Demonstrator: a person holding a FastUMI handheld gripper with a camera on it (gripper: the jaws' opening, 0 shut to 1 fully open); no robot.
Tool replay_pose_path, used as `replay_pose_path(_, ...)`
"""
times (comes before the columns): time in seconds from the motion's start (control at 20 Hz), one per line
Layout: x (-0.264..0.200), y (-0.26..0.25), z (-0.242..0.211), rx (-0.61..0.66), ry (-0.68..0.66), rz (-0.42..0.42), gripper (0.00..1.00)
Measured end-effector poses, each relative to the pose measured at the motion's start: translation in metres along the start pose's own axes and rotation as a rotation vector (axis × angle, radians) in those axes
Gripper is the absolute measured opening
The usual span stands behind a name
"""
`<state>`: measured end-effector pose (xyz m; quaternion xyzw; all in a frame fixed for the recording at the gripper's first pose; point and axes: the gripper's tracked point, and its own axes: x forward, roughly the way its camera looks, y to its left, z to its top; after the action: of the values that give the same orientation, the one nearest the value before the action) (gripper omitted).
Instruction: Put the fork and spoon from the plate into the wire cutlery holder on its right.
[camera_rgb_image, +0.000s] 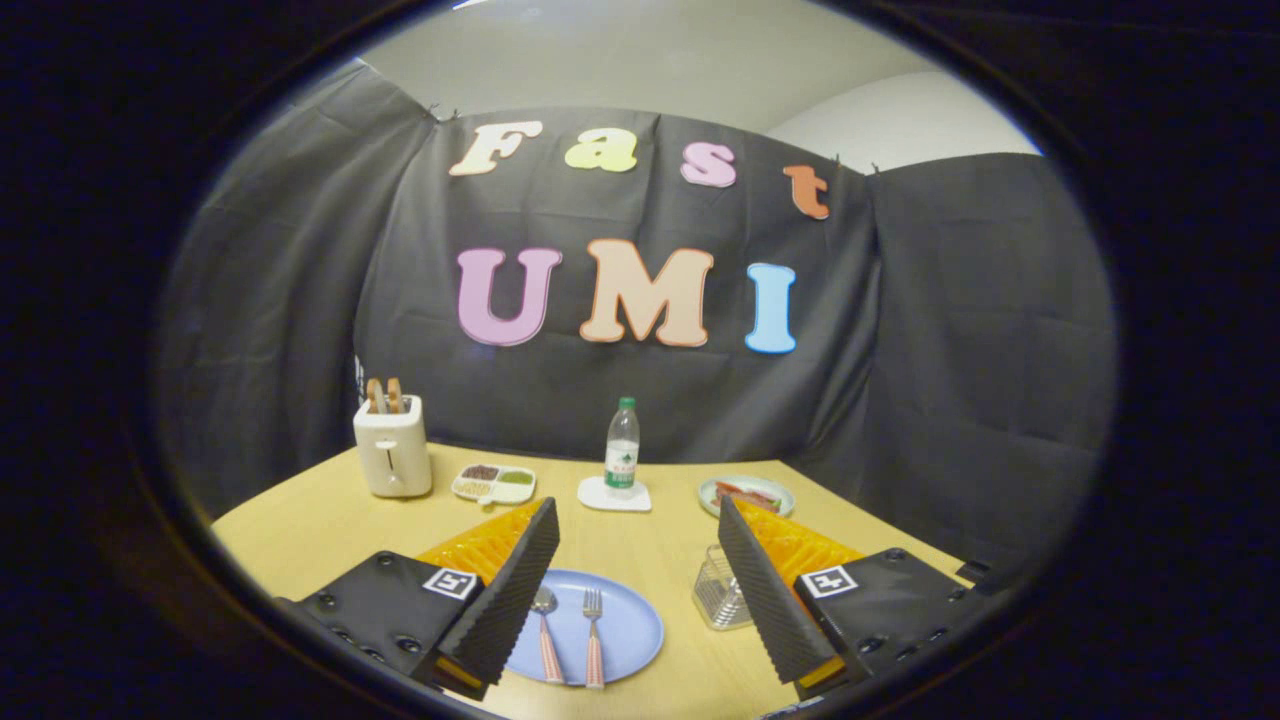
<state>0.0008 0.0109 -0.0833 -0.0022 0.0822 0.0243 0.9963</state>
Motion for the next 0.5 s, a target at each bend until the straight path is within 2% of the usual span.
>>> replay_pose_path(0.5,0.011,0.009,-0.123,-0.003,0.255,0.080,1.00)
